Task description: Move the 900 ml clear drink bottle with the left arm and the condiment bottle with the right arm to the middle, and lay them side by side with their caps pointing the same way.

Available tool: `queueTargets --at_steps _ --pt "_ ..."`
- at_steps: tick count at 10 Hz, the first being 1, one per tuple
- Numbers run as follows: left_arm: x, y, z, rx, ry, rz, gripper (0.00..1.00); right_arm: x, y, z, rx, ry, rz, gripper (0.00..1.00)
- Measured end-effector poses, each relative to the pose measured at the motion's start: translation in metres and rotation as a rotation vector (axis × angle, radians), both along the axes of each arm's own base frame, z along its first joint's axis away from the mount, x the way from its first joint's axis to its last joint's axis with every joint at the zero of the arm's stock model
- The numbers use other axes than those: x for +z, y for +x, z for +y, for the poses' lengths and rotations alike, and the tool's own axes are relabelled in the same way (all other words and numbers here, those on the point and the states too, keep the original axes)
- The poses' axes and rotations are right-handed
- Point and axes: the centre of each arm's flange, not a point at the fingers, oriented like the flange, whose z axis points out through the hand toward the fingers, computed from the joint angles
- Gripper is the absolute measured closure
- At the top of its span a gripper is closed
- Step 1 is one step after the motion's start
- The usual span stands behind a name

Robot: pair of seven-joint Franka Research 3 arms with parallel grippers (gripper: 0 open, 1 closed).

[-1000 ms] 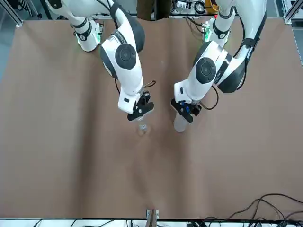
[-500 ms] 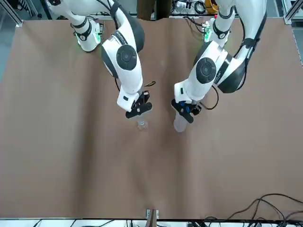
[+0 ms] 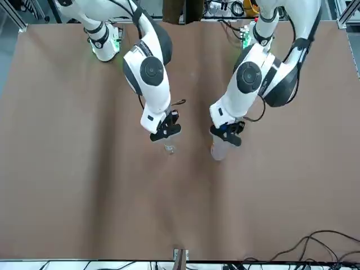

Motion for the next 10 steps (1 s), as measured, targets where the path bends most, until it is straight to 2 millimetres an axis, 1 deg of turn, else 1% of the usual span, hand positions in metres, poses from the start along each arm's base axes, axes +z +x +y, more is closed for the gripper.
queueTargets --at_steps 1,2,5,6,7,8,9,10 --pt "0.007 0.003 0.002 0.098 0.003 -0.005 0.33 0.000 0.000 0.000 -0.003 0.000 0.000 0.65" --pt "0.012 0.006 0.006 0.188 0.002 -0.008 0.33 0.001 0.000 0.000 -0.006 0.000 -0.001 0.52" --pt "0.012 0.013 0.016 0.451 0.011 -0.004 0.33 0.010 -0.001 -0.001 -0.010 0.007 -0.011 0.09" --pt "0.013 0.013 0.016 0.552 0.011 0.003 0.33 0.014 -0.001 -0.002 -0.011 0.009 -0.015 0.00" --pt "0.013 0.012 0.014 0.664 0.005 0.023 0.33 0.021 -0.002 -0.004 -0.012 0.007 -0.015 0.00" --pt "0.014 0.011 0.013 0.778 -0.003 0.045 0.33 0.034 -0.002 -0.009 -0.018 0.008 -0.024 0.00" --pt "0.017 0.013 0.013 0.875 -0.008 0.054 0.33 0.059 0.001 -0.022 -0.037 0.016 -0.045 0.00" --pt "0.018 0.015 0.014 0.959 -0.009 0.061 0.33 0.090 0.005 -0.047 -0.071 0.014 -0.062 0.00"
